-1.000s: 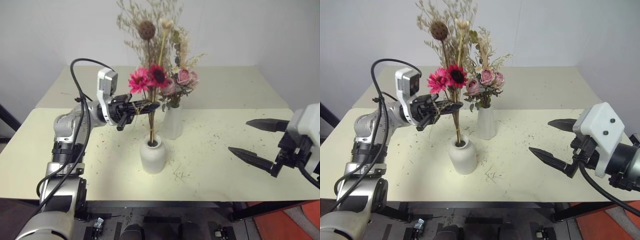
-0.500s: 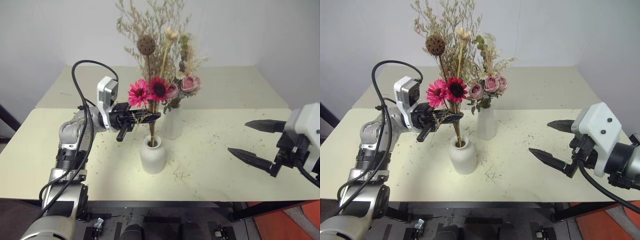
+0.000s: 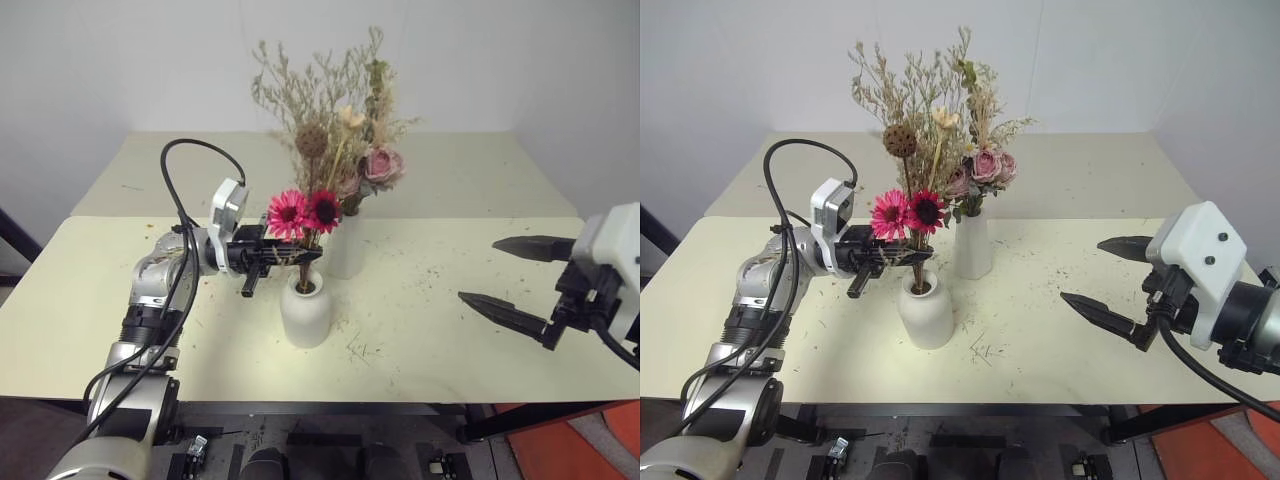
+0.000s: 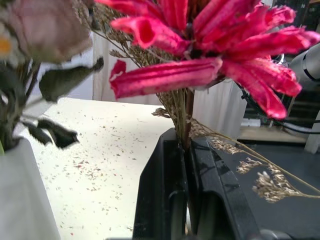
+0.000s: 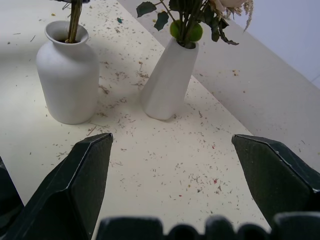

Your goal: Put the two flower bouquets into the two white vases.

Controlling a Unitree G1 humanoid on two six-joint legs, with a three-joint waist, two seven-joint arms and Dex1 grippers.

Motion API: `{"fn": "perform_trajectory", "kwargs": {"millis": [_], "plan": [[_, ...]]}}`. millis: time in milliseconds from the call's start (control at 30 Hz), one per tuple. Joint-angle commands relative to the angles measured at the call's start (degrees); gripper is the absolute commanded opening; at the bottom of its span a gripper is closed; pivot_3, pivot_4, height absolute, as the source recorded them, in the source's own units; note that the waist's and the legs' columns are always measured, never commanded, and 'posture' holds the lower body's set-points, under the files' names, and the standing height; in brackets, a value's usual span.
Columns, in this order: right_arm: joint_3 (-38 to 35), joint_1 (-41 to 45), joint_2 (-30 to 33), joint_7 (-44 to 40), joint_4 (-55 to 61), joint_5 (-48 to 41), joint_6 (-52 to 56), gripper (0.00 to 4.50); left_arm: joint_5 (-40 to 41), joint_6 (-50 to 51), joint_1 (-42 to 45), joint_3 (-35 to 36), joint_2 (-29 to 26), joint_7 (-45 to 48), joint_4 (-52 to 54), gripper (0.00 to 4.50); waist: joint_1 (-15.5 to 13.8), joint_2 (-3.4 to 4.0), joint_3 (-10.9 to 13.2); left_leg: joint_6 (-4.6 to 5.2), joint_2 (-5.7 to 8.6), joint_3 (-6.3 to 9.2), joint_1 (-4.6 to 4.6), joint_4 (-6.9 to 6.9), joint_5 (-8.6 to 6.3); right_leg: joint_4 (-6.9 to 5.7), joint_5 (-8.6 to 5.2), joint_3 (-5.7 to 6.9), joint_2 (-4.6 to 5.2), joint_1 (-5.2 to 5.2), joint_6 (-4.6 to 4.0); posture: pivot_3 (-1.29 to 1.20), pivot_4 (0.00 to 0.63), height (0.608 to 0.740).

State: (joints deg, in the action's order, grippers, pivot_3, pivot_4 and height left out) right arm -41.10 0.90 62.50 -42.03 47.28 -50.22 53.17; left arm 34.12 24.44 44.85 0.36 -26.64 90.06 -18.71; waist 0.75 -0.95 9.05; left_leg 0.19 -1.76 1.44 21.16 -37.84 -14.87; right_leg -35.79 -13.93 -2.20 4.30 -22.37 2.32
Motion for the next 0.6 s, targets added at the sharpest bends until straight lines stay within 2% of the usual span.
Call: {"fn": "perform_trajectory", "kwargs": {"millis": [33, 267, 600], "plan": [[-0.4, 0.6, 1.1, -0.1, -0.2, 0.8, -1.6, 4.5, 0.7, -0.7, -0.2, 0.3, -1.4, 2.0, 1.9, 1.6, 0.0, 0.0, 0.0, 0.0, 0.0, 0.0, 0.0, 0.0, 0.0, 0.0, 0.0, 0.0, 0.0, 0.0, 0.0, 0.0, 0.15, 0.74], [0.9, 1.1, 1.4, -0.6, -1.0, 1.8, -2.3, 4.5, -3.6, -5.6, -2.1, -4.7, -8.1, 2.4, 3.4, 3.67, 0.1, 0.01, 0.0, 0.01, -0.05, -0.01, -0.02, 0.02, -0.01, 0.0, 0.0, -0.02, -0.03, 0.0, 0.0, 0.0, 0.15, 0.74], [2.5, 1.7, 1.6, -1.4, -2.2, 3.3, -3.1, 4.5, -5.6, -6.2, -3.8, 0.3, -19.3, 1.9, 2.4, 3.67, 0.1, 0.01, 0.0, 0.08, -0.08, -0.02, 0.01, 0.04, -0.05, 0.03, -0.05, 0.0, -0.03, -0.05, -0.01, 0.0, 0.15, 0.74]]}}
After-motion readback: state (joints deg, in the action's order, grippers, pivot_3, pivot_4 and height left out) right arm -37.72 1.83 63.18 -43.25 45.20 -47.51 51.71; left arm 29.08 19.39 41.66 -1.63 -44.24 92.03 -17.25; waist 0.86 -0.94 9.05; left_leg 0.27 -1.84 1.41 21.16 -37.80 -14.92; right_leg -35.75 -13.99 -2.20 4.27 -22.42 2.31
